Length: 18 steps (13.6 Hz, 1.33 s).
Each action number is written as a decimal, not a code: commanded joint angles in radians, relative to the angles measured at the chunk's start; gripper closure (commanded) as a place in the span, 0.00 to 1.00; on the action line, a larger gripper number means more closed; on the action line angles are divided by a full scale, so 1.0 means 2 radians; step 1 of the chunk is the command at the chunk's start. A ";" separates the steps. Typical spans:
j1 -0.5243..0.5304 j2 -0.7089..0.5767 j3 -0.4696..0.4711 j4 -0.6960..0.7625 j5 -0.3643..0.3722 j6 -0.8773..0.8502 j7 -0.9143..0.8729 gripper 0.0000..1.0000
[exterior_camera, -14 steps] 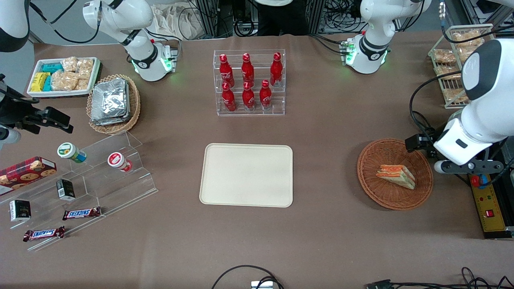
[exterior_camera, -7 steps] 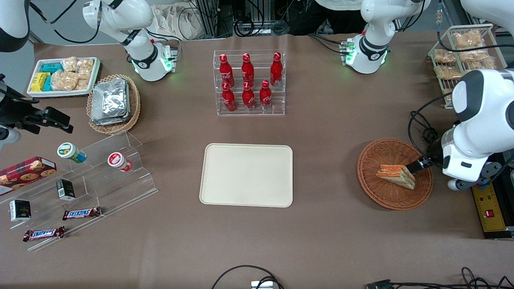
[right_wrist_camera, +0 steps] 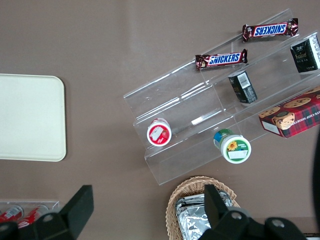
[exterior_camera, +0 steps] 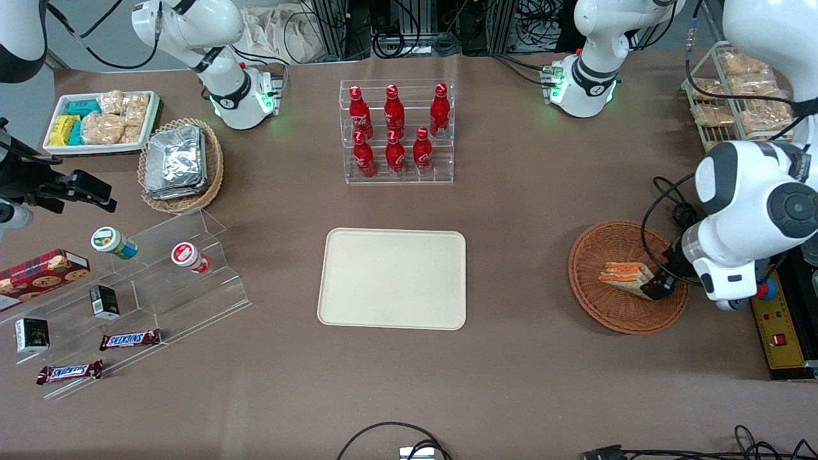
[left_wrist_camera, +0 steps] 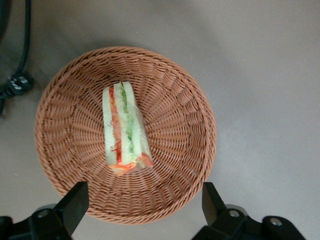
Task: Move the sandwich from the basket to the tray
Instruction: 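Close the left gripper on the wrapped sandwich and lift it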
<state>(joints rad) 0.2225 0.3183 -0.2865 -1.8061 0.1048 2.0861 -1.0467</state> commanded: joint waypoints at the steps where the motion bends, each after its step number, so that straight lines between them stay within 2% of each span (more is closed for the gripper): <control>1: 0.003 -0.003 -0.003 -0.038 -0.003 0.054 -0.052 0.00; 8: 0.007 0.018 0.011 -0.069 0.003 0.066 -0.134 0.00; 18: 0.011 0.046 0.031 -0.098 0.004 0.064 -0.138 0.00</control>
<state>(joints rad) 0.2382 0.4175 -0.2212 -1.9757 0.1050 2.2096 -1.3030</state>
